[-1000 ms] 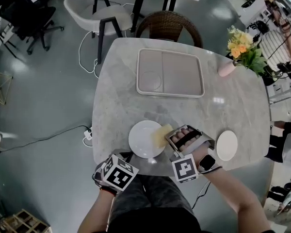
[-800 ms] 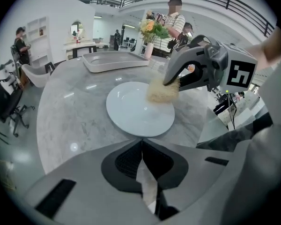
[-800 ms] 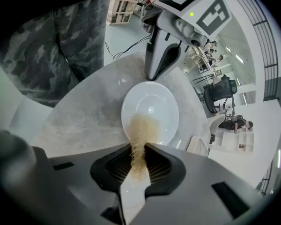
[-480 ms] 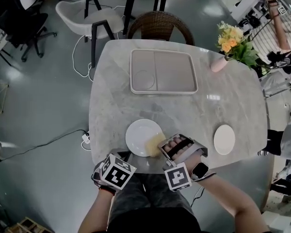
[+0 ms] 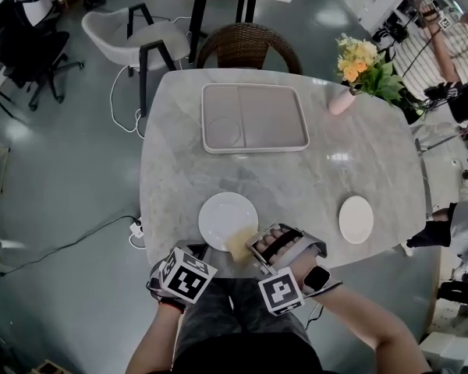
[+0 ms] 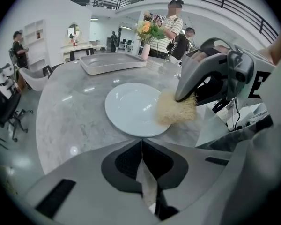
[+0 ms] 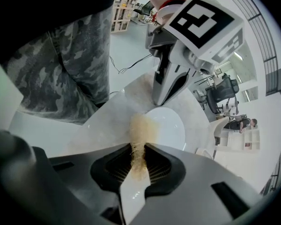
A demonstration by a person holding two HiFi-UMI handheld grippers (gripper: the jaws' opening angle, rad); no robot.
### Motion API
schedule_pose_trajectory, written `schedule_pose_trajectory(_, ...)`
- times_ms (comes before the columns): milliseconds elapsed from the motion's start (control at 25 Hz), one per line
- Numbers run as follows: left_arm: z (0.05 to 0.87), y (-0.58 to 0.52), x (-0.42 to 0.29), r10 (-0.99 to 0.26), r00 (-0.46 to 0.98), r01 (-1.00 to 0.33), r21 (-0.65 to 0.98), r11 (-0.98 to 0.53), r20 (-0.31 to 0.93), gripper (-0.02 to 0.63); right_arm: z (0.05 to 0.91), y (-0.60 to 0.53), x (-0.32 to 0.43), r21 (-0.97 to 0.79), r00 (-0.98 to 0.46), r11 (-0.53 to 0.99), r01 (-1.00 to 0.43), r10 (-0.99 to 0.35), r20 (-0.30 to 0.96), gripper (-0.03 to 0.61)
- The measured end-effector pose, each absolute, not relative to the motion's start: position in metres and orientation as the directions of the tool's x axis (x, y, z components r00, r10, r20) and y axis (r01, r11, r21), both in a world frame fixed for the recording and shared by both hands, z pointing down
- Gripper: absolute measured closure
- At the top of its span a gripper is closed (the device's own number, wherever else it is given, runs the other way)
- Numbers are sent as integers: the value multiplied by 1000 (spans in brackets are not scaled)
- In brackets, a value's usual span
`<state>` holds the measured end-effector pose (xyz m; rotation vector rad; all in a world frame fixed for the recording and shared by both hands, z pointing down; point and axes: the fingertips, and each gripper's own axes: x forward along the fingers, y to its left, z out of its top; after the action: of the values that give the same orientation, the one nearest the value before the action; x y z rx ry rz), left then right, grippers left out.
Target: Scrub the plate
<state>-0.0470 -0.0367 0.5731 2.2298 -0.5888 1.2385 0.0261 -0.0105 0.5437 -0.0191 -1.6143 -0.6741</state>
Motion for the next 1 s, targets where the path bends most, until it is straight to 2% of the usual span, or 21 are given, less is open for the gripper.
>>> schedule_pose_trajectory(120, 573, -37, -47, -122, 489, -590, 224, -775, 864, 598, 542, 1, 33, 366, -156, 821, 439, -332, 931, 508)
schedule_pose_trajectory(320, 572, -33, -54, -117, 471, -591, 215, -778, 874, 598, 528, 14, 25, 329, -244, 890, 316, -259, 935, 508)
schedule_pose_trajectory(640, 559, -34, -69, -197, 485, -628, 183, -756, 852, 598, 502, -4, 0, 360, -411, 929, -86, -362, 837, 508)
schedule_pose_trajectory(880, 536, -32, -53, -300, 581, -678, 247, -692, 757, 598, 487, -4, 5, 310, -465, 897, -316, -431, 773, 508)
schedule_pose_trajectory(1000, 526, -24, -39, -338, 606, -693, 270, -669, 720, 598, 481, 7, 19, 278, -476, 883, -379, -443, 759, 508)
